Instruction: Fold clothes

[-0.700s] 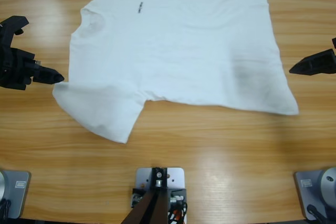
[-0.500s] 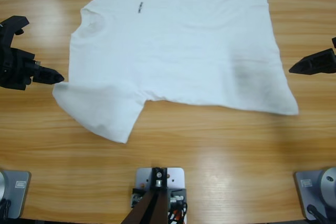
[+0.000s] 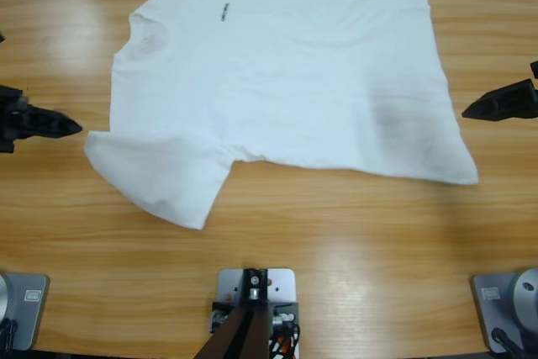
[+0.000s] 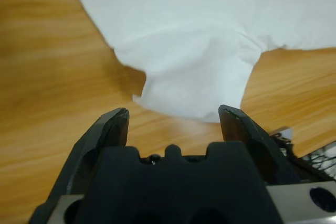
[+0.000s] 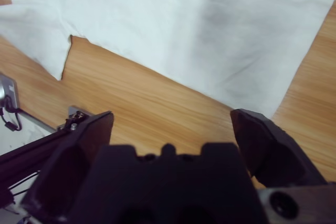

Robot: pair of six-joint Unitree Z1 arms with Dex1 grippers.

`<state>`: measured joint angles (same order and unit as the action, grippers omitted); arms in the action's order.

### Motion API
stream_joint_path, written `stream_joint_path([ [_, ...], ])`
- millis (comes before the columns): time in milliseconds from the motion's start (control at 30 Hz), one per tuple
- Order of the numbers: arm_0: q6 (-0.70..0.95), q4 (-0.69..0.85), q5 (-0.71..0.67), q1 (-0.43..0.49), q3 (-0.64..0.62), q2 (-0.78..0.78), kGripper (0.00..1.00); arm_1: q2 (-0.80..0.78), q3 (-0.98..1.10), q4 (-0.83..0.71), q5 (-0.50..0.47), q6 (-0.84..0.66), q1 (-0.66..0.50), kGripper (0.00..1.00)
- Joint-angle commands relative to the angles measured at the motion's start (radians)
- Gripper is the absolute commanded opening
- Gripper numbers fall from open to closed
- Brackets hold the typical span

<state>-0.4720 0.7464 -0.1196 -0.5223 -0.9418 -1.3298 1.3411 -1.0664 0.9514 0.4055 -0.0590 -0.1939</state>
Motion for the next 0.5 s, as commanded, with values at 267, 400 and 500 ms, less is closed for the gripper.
stream_joint_path([
  [267, -0.143, -0.045, -0.029, 0.019, 0.065, -0.172, 0.683, 0.023, 0.029, -0.011, 0.010, -0.012, 0.004, 0.908],
  [400, -0.143, -0.052, -0.022, 0.022, 0.058, -0.266, 0.678, 0.023, 0.029, -0.007, 0.012, -0.012, 0.003, 0.908],
  [500, -0.143, -0.073, -0.022, 0.022, 0.062, -0.311, 0.678, 0.029, 0.026, -0.002, 0.012, -0.012, 0.003, 0.908],
])
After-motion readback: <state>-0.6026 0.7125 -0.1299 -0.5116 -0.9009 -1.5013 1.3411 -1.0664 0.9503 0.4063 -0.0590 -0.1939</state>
